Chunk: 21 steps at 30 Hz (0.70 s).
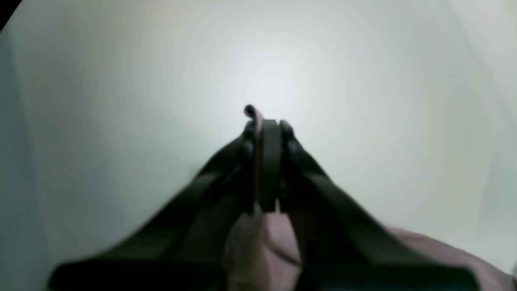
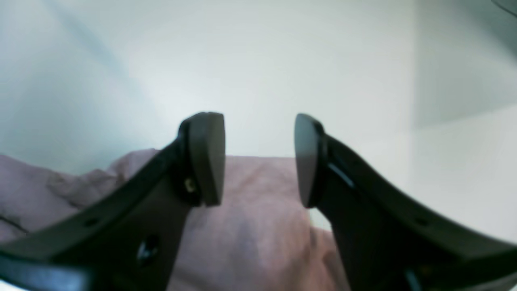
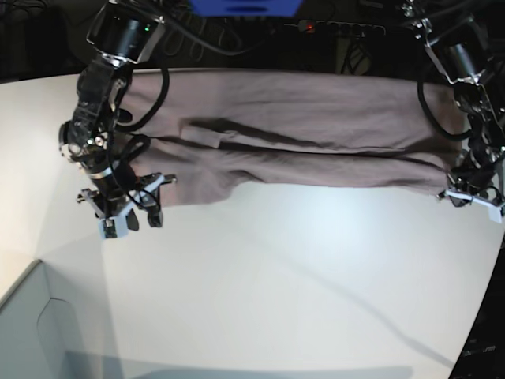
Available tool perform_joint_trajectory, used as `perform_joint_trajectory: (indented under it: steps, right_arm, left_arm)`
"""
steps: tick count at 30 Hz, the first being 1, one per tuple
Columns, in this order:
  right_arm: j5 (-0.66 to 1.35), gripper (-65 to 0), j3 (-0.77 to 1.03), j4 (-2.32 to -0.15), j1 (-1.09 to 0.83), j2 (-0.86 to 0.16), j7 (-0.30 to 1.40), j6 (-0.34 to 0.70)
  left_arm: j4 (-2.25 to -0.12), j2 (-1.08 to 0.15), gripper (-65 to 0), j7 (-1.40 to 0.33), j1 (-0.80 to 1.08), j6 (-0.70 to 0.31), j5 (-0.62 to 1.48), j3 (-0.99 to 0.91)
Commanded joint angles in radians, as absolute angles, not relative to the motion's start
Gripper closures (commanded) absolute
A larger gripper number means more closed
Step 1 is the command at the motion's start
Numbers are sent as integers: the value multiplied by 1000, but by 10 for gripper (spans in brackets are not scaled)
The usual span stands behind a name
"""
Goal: Layout the t-shirt on the table in an organized manner, then fold the t-shirt properly
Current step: 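Open both grippers and move them to the folded strip's lower edge, then grasp the folded strip's edge with both grippers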
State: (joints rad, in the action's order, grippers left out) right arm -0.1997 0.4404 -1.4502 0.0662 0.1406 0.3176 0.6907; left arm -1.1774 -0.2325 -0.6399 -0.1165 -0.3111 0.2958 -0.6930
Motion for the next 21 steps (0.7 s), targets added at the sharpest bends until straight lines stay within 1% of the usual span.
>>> perform_joint_trajectory:
  steps: [1, 6, 10, 13, 16, 21]
  right_arm:
    - [-177, -281, 429, -1463, 81, 133, 292, 698]
    - [-177, -286, 424, -1377, 122, 119, 292, 698]
    - [-177, -359, 407, -1311, 131, 87, 294, 698]
    - [-177, -391, 394, -1273, 140, 65, 294, 665]
    - [-177, -392, 394, -1205, 170, 51, 294, 628]
    - [-177, -392, 395, -1129, 209, 24, 294, 602]
  left_arm:
    - [-1196, -251, 0, -619, -131, -314, 306, -696]
    - [-1196, -251, 0, -619, -131, -314, 306, -696]
    - [-1196, -249, 0, -619, -131, -314, 306, -696]
    - [-1196, -249, 0, -619, -131, -314, 306, -696]
    - [-1196, -249, 0, -619, -131, -314, 306, -696]
    - [-1196, -249, 0, -619, -131, -314, 306, -696]
